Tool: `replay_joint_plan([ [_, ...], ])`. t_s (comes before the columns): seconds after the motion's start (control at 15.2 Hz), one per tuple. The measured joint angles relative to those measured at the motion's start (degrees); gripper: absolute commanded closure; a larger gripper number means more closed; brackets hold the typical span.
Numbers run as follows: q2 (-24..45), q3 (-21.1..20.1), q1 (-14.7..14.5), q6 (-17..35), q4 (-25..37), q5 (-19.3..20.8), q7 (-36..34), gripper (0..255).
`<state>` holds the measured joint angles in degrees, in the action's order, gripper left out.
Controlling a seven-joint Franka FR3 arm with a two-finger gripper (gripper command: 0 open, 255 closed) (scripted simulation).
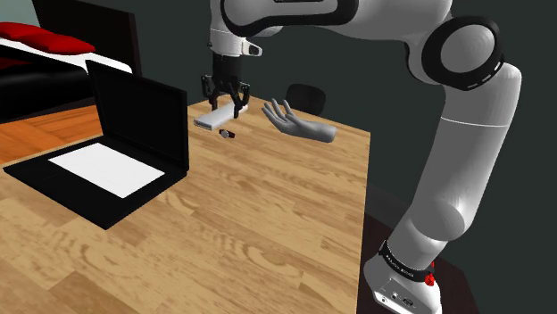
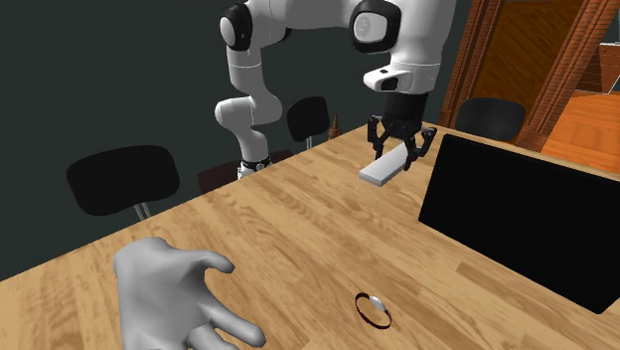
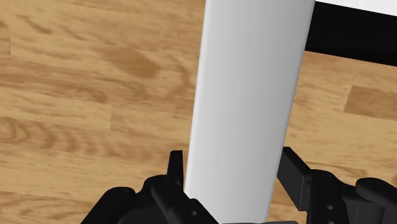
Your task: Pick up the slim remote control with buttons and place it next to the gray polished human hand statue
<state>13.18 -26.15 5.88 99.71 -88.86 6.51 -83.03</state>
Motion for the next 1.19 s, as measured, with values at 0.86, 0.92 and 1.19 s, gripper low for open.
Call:
replay_joint_plan([
  [0.86, -2.4, 5.3, 9.2, -0.5, -1.0, -1.8, 14.5, 255],
  [0.92, -1.8, 5.8, 9.9, -1.1, 0.2, -1.6, 15.8, 255],
  [1.19, -0.9, 7.6, 12.6, -1.0, 1.1, -1.7, 20.4, 255],
])
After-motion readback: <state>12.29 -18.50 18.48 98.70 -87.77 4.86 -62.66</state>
